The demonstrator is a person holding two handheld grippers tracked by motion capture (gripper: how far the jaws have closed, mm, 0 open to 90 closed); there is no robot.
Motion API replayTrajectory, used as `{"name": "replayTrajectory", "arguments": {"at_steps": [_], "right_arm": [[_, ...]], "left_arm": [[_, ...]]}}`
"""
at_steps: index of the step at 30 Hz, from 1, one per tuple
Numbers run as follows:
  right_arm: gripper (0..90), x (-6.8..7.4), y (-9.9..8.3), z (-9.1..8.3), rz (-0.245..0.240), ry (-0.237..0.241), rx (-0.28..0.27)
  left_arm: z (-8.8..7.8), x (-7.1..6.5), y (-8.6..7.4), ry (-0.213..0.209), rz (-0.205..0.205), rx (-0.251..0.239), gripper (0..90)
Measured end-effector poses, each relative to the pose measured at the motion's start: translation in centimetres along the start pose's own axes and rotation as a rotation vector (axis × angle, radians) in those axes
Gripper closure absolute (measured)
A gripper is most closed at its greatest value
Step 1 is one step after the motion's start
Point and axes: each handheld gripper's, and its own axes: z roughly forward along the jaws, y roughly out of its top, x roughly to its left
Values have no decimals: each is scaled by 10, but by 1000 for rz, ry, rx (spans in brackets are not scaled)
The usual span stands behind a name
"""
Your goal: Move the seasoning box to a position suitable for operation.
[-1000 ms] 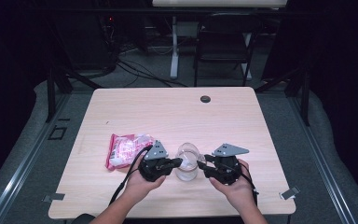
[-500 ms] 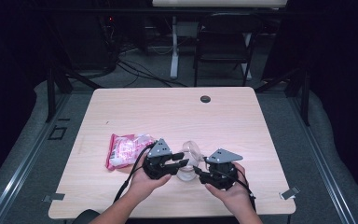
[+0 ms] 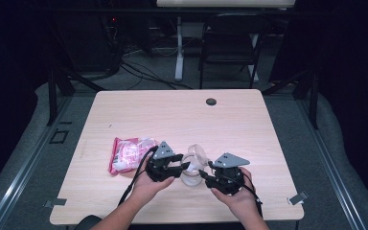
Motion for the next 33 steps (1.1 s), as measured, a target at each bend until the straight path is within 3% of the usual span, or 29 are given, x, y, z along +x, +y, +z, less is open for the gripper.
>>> {"name": "replayTrajectory", "arguments": {"at_steps": [5, 7, 12, 33], "right_arm": [[556, 0, 0, 0, 5, 3, -5], [557, -1, 0, 0, 5, 4, -6], [565, -2, -1, -1, 10, 3, -11], [636, -21, -5, -7, 73, -37, -32]], "left_arm": [[0, 0, 0, 6, 11, 1, 576], [0, -1, 0, 32, 26, 2, 574], [2, 0, -1, 45, 26, 25, 575], [4, 2, -3, 26, 22, 19, 615]]}}
